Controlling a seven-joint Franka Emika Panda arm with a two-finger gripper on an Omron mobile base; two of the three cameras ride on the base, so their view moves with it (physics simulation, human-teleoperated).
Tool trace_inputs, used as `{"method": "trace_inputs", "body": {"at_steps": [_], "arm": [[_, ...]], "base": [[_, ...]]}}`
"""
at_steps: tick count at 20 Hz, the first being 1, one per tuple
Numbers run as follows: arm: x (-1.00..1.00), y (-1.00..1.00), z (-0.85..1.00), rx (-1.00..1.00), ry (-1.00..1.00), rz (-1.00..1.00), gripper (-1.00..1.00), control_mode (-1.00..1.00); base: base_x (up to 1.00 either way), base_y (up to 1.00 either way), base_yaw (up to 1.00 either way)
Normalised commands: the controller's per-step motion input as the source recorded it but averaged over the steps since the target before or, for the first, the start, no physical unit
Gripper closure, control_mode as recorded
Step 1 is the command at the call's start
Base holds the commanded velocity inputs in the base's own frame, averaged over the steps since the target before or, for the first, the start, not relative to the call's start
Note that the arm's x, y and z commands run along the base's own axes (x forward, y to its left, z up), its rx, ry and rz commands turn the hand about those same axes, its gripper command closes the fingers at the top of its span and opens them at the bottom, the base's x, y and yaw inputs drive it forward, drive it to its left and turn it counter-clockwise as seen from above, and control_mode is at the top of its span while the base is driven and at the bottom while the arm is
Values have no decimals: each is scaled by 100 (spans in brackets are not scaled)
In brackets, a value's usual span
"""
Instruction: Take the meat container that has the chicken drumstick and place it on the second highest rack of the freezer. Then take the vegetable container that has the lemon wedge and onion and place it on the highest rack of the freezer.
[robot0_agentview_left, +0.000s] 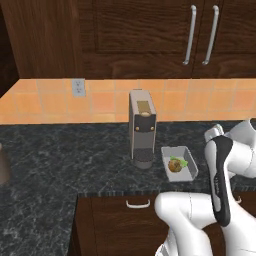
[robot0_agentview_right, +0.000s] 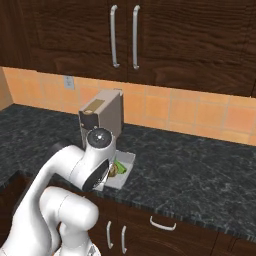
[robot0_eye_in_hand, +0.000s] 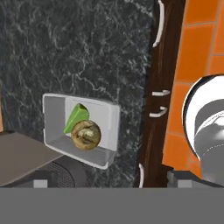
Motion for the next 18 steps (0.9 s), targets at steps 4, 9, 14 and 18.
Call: {"method": "trace_inputs", "body": {"at_steps": [4,9,14,18], "arm": [[28,8,-43,0,15,11,-100,-100],[51,0,-67,0,15,22,-100,-100],[70,-9,-52,2,15,15,-100,-100],[63,-14,-34,7,14,1,-100,-100]], "base": [[0,0,0],[0,0,0],[0,0,0],[0,0,0]]}}
